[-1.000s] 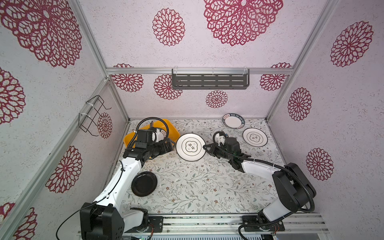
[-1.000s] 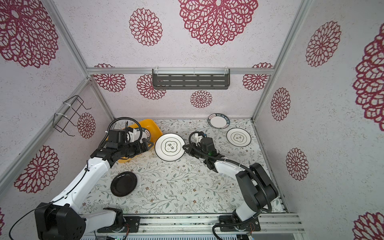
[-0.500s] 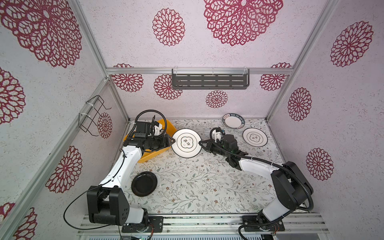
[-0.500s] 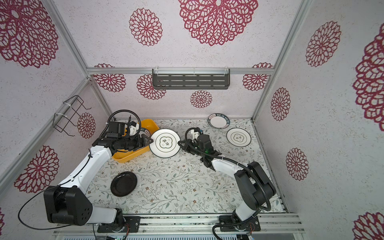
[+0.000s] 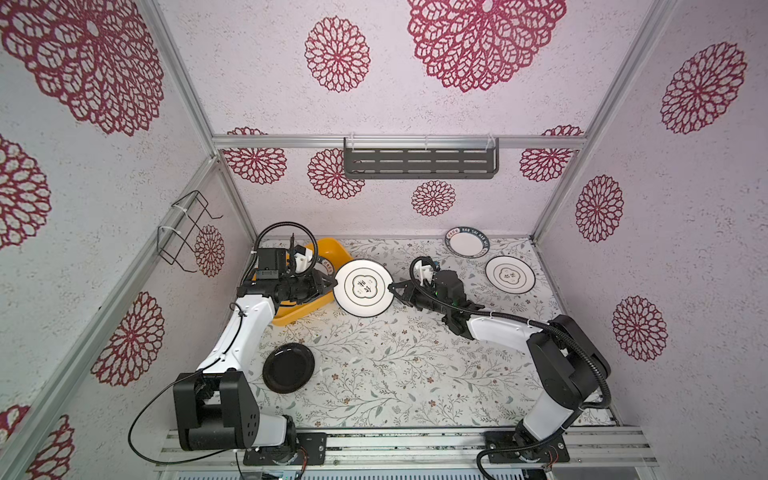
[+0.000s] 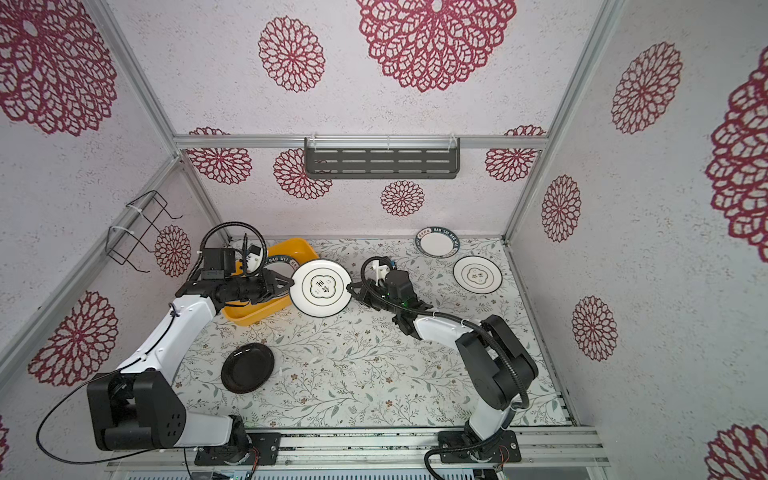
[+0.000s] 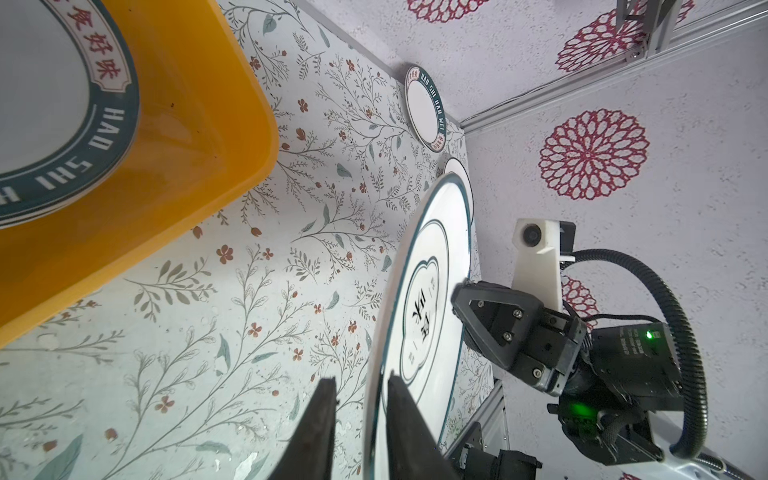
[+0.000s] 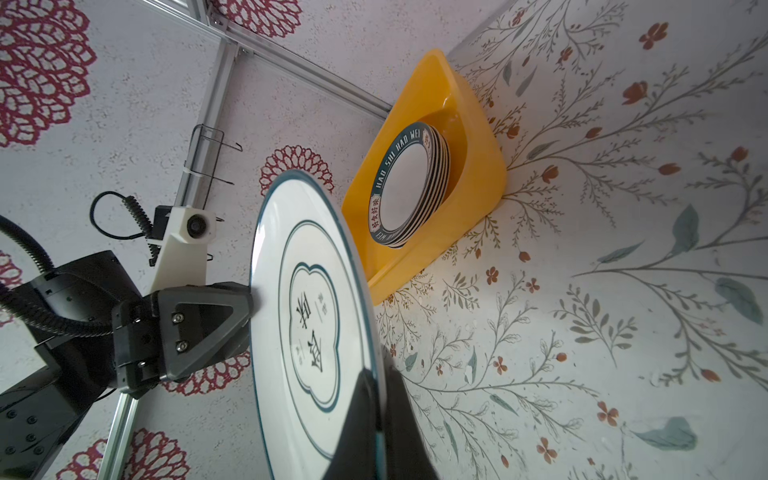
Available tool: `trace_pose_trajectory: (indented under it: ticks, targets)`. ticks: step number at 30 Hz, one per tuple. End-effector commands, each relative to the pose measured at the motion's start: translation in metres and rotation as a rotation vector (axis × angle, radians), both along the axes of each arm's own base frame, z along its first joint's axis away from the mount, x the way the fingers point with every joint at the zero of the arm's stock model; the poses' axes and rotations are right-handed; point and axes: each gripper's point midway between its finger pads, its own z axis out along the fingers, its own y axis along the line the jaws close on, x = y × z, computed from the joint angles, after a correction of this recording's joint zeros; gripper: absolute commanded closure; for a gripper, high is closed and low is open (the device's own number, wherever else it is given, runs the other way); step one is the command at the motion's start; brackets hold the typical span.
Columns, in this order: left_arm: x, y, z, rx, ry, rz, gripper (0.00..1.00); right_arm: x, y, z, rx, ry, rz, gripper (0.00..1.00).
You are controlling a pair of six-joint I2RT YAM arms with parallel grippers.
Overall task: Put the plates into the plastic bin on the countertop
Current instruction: 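Grasp the raised plate rim with the left gripper while the right gripper holds it, then carry the cloud-emblem plate into the bin with the left gripper while the right withdraws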
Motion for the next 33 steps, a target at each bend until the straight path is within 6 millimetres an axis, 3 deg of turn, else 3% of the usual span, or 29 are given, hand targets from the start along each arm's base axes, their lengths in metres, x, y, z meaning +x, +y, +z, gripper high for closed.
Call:
trace_pose_trajectory:
  ticks: [1,7,12,14,16,19,23,26,27,33]
  targets:
    - [0.001,-0.001,0.008,-0.019,-0.035,-0.015,0.75,0.004,0.009,0.053,0.108,-0.110,0.014,1.00]
    - [0.000,-0.003,0.008,-0.037,-0.033,-0.026,0.77,0.002,0.016,0.056,0.109,-0.116,0.032,1.00]
    - [-0.001,-0.004,0.007,-0.041,-0.023,-0.028,0.90,0.001,0.018,0.056,0.102,-0.120,0.033,0.99]
    - [-0.001,-0.003,0.009,-0.038,-0.032,-0.026,0.94,0.001,0.018,0.055,0.100,-0.119,0.029,0.81]
    - [0.000,-0.001,0.011,-0.031,-0.042,-0.019,0.97,0.001,0.017,0.055,0.095,-0.124,0.022,0.57]
    - [0.000,-0.001,0.014,-0.046,-0.050,-0.018,0.99,0.001,0.016,0.055,0.084,-0.135,0.018,0.33]
    - [0.005,0.006,0.016,-0.080,-0.052,0.002,0.99,0.005,0.013,0.054,0.051,-0.139,-0.009,0.27]
    - [0.009,0.017,0.012,-0.084,-0.040,0.040,0.99,0.009,0.009,0.053,0.023,-0.146,-0.036,0.14]
    - [0.011,0.022,0.011,-0.089,-0.034,0.059,0.99,0.010,0.008,0.053,0.014,-0.150,-0.044,0.03]
    - [0.025,0.061,-0.001,-0.099,0.009,0.205,0.99,0.014,0.004,0.059,-0.025,-0.179,-0.065,0.01]
